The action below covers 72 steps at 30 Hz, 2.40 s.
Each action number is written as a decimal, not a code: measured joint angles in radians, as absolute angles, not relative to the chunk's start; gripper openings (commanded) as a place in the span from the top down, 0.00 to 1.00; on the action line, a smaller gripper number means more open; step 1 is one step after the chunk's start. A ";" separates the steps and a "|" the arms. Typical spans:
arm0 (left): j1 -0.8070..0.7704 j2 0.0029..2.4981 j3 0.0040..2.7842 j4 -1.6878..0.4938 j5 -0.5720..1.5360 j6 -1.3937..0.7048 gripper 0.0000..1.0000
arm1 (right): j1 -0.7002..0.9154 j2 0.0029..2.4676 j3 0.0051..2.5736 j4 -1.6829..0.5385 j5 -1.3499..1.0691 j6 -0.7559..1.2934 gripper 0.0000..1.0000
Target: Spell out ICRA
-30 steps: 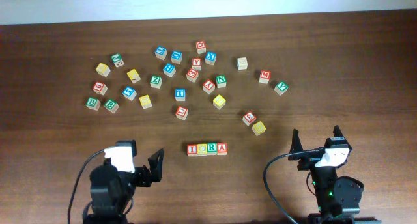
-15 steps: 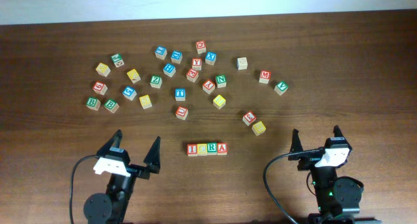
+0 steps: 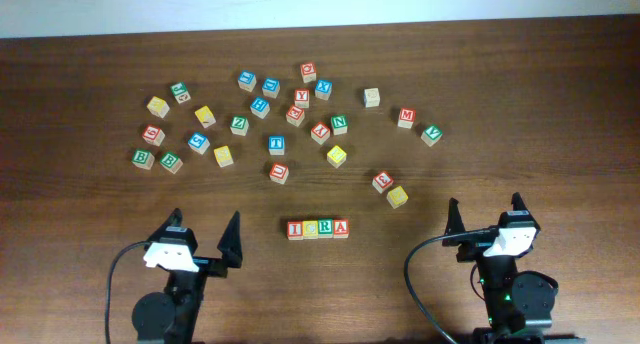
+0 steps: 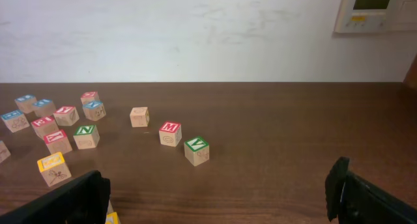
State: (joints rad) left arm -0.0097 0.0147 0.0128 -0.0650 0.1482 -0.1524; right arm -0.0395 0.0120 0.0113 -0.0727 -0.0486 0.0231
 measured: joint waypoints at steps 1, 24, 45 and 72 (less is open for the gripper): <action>-0.010 0.015 0.013 -0.067 0.135 -0.152 0.01 | -0.039 0.012 0.011 -0.073 -0.049 0.023 0.01; 0.005 0.015 0.013 -0.079 -0.044 -0.041 0.01 | -0.039 0.012 0.011 -0.073 -0.049 0.022 0.02; 0.006 0.015 0.013 -0.080 -0.054 0.004 0.01 | -0.039 0.012 0.011 -0.073 -0.049 0.022 0.02; 0.006 0.015 0.013 -0.080 -0.052 0.004 0.01 | -0.039 0.012 0.011 -0.073 -0.049 0.022 0.02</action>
